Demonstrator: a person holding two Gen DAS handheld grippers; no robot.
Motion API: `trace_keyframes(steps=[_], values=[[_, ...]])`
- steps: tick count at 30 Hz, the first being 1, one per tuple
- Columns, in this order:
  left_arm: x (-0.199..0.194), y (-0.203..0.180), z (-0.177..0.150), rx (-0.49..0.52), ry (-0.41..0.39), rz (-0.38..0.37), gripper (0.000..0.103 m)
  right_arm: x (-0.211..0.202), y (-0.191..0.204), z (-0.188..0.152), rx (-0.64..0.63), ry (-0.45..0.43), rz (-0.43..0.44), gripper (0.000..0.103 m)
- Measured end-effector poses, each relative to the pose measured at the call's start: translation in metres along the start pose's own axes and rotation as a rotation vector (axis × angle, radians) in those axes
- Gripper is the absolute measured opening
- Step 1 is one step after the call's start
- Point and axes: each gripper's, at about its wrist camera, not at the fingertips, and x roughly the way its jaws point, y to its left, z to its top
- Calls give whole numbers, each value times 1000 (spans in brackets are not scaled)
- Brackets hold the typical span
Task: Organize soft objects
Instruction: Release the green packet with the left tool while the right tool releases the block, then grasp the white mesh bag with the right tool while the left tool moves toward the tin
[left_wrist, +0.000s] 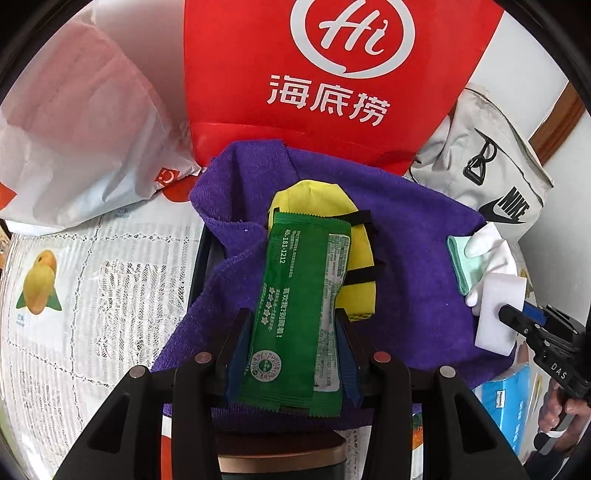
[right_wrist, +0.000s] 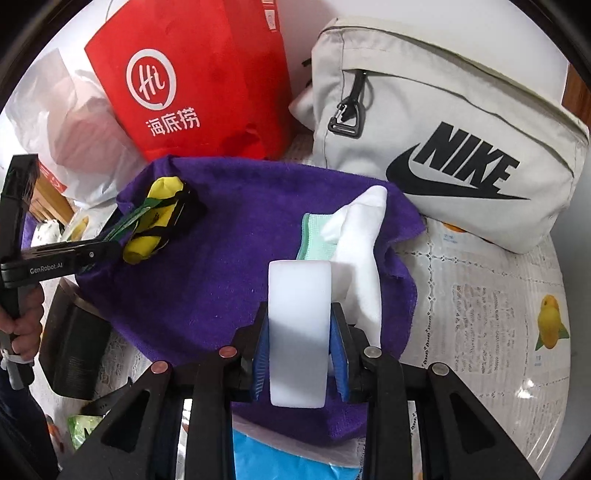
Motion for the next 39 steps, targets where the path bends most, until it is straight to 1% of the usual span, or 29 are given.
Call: trace_keyframes(steps=[3,5,6,7,9,11,12,13,15,19,26,32,39], values=[[3,1,0,1,11,11,43,-2,0,0,-2,-9,-13,31],[5,2,0,-5,19,10,43,-5,1,0,-17,-12,-17,36],[5,3,1,-6,19,7,44,-6,1,0,-22,-14,-24,42],[5,3,1,-3,21,4,46,-8,1,0,-26,-20,-32,46],[6,3,0,-1,31,14,57,-12,1,-1,-34,-31,-37,49],[4,1,-1,7,34,21,63,-16,-1,-2,-33,-36,-43,55],[2,0,-2,11,34,23,63,-19,-2,-3,-29,-42,-49,59],[-1,-2,-3,18,30,27,63,-21,-3,-3,-25,-47,-52,61],[-7,-3,-4,25,23,37,63,-28,-4,-5,-15,-54,-50,61],[-23,-5,-9,24,5,28,63,-48,-4,-10,6,-89,-47,61],[-57,-11,-26,36,-30,37,63,-86,11,-30,5,-147,-28,61],[-88,-10,-55,38,-56,44,63,-107,31,-57,-27,-164,-13,61],[-116,0,-92,9,-70,66,63,-117,52,-91,-47,-143,26,61]])
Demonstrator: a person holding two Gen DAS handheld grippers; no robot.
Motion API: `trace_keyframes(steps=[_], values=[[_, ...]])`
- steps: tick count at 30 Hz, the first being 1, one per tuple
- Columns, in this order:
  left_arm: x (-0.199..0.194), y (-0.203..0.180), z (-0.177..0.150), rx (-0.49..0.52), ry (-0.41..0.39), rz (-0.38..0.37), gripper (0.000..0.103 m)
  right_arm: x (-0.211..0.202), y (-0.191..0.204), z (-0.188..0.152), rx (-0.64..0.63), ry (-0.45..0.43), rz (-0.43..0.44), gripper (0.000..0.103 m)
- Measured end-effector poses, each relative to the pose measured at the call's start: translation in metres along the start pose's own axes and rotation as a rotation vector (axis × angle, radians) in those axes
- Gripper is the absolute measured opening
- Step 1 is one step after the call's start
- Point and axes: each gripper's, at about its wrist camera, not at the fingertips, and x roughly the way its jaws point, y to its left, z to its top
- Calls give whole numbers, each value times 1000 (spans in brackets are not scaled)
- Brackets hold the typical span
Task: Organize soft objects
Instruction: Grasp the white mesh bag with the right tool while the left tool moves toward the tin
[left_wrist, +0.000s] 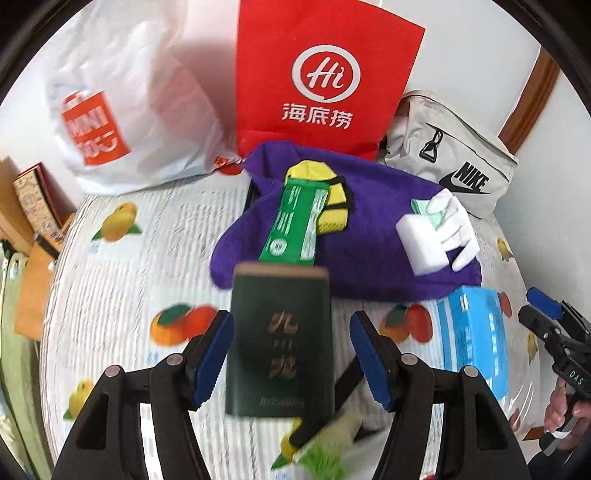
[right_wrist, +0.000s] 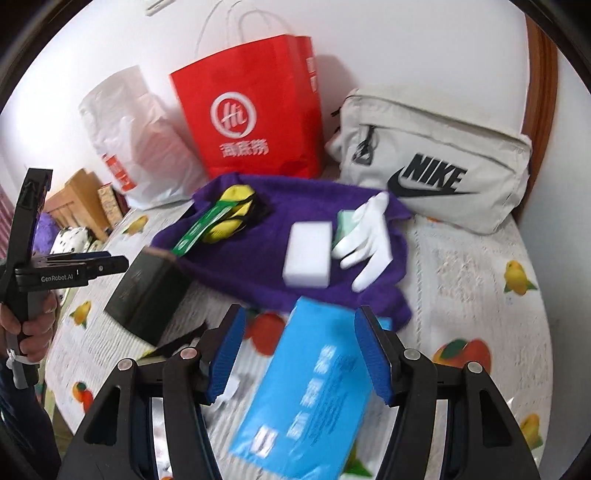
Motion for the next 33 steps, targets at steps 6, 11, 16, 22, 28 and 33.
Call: trace_keyframes(steps=[6,11,16,22,28,33], values=[[-17,7,-30,-20,-9,-9,63,-4,35,-28,-47,24,61,61],[-22,13,-55,-25,3,-10,63,3,66,-52,-86,68,110,61],[-21,22,-78,-30,31,-13,63,14,91,-81,-105,119,154,64],[-22,35,-98,-38,44,-28,63,35,120,-117,-105,173,128,78],[-18,44,-113,-38,62,-42,63,55,133,-128,-32,200,103,78],[-16,51,-121,-53,68,-63,64,62,144,-128,-46,170,55,78]])
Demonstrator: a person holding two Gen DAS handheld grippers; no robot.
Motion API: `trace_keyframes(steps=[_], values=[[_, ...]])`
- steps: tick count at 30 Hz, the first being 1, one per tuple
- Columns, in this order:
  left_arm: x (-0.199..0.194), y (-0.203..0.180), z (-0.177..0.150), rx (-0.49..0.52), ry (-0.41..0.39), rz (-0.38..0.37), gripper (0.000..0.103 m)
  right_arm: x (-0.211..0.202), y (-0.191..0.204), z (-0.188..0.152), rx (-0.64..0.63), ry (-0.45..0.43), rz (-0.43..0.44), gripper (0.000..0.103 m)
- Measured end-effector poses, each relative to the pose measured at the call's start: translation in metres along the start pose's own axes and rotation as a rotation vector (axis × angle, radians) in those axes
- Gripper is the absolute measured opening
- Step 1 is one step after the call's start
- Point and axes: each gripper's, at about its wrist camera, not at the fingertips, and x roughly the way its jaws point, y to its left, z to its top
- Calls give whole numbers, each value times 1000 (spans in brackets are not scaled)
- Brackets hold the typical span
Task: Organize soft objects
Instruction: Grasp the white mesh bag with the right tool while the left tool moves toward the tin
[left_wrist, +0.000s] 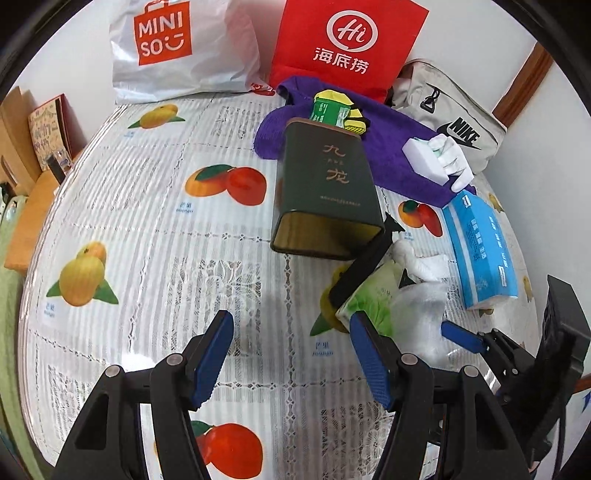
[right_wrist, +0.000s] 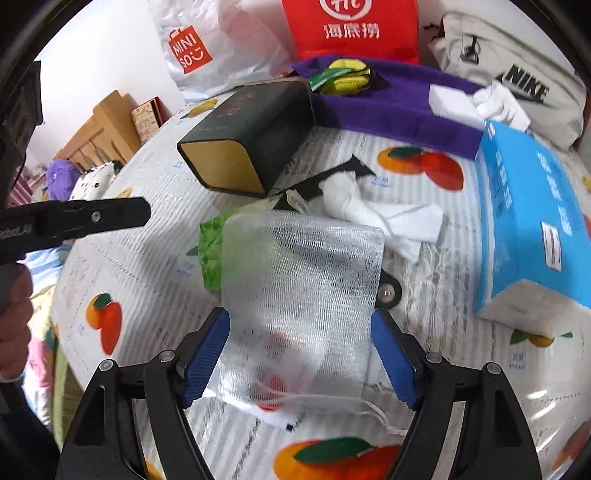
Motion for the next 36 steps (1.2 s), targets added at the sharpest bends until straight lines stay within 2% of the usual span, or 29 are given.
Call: trace_keyframes(steps=[2,4,6,10,16,20,24,25,26,27,28,33,36], values=[[0,1,-2,5,0,-3,64,-3,0,0,7,-23,20,75],[1,2,-3,0,1,-10,63,-10,-3,0,10,-49,40,49],[2,3,-3,-3,1,-17,63,-15,-5,1,7,-44,46,34],[7,1,-2,-3,8,-27,63,-19,-11,2,9,-56,66,14],[11,-4,-2,8,18,-29,63,-34,-14,3,-7,-104,94,6],[11,-3,-2,4,19,-27,63,-45,-24,3,-6,-112,94,6],[12,-3,-2,1,21,-26,63,-44,-33,1,37,-89,93,15],[12,-3,-2,2,22,-25,63,-42,-33,1,49,-80,110,31],[13,-3,-2,4,22,-24,63,-39,-31,0,59,-69,120,42],[13,-2,-2,4,22,-21,63,-36,-26,0,61,-67,119,63],[13,-1,-3,1,22,-20,63,-34,-21,-1,55,-73,115,72],[9,10,-6,-19,9,-17,63,-21,8,-3,-20,-57,79,74],[8,19,-8,-40,6,-16,63,-16,23,-5,-51,-56,58,79]])
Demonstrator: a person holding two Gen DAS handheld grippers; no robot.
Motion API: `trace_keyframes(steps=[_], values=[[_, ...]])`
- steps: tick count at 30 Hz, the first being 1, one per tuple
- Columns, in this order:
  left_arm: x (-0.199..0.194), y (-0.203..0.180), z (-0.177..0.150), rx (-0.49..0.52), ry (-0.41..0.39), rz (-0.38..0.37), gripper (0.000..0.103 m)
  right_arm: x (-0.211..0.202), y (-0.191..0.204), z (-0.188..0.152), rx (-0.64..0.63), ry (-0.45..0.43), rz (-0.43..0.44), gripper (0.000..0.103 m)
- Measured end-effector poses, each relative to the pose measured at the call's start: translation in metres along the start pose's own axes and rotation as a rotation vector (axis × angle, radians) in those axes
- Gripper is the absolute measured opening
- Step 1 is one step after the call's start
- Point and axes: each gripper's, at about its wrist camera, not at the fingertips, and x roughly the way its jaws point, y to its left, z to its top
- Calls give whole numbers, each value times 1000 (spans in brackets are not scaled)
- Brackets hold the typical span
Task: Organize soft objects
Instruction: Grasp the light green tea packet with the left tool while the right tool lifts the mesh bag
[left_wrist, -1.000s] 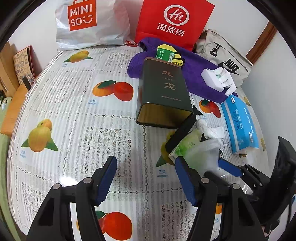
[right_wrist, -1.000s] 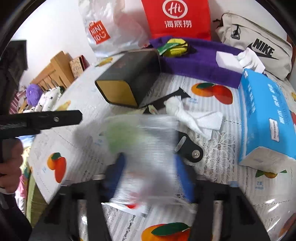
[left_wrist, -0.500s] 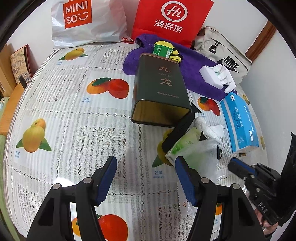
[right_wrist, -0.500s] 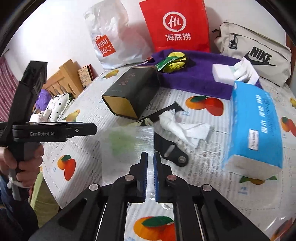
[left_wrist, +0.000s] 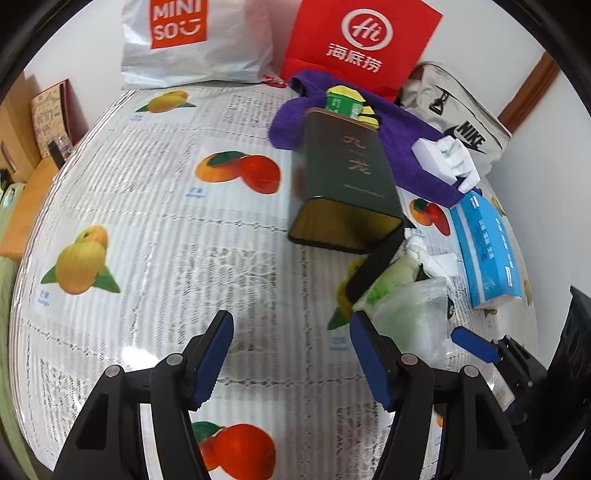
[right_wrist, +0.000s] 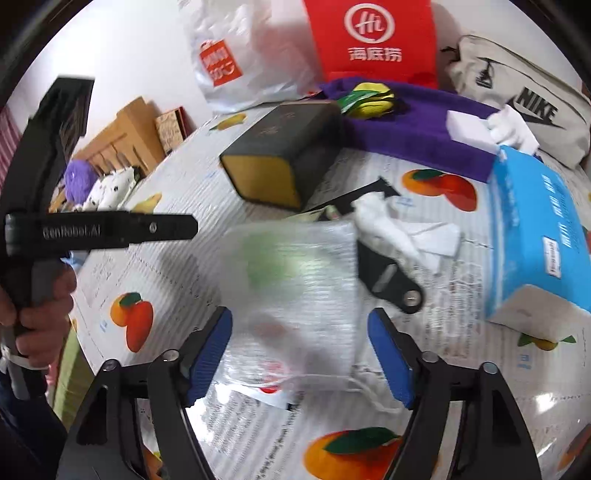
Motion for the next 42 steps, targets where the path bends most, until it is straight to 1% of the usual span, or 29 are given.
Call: trace_keyframes(steps=[1,6,11,12,13,14,15,16,19,22,27,30,32,34,38,39,42], values=[[0,1,0,-5,0,1,63,1,3,0,-6,-2,-5,81],[5,9,-1,-21,7,-3,63,6,16,2,-43,-14,-67,88],[9,10,-1,-24,12,-13,63,22,20,2,-73,-8,-123,88],[9,10,-1,-23,13,-14,64,23,19,2,-72,-8,-127,83],[9,11,-1,-22,13,-15,64,22,17,1,-67,-11,-122,74],[9,10,-2,-25,13,-13,64,20,16,1,-61,-15,-108,69],[9,11,-2,-27,14,-13,64,18,14,1,-54,-16,-94,58],[9,11,-2,-28,14,-13,64,14,12,1,-48,-19,-69,50],[9,13,-2,-34,15,-9,63,6,10,2,-42,-24,-37,40],[10,12,-2,-36,15,-13,63,-3,6,4,-38,-32,-25,33],[8,-4,-1,9,1,-45,64,-24,-7,7,-23,-72,-51,32],[12,-21,-1,57,2,-66,63,-38,-17,8,-11,-92,-64,31],[15,-35,-1,98,3,-79,64,-47,-24,7,-3,-101,-87,30],[19,-48,-2,140,2,-95,68,-53,-32,6,10,-104,-99,22],[28,-75,-3,235,-3,-108,74,-58,-47,0,39,-104,-107,21],[30,-79,-3,251,-1,-105,74,-55,-51,-1,46,-87,-112,20],[41,-94,-4,316,7,-57,74,-46,-61,-5,74,-57,-96,19]])
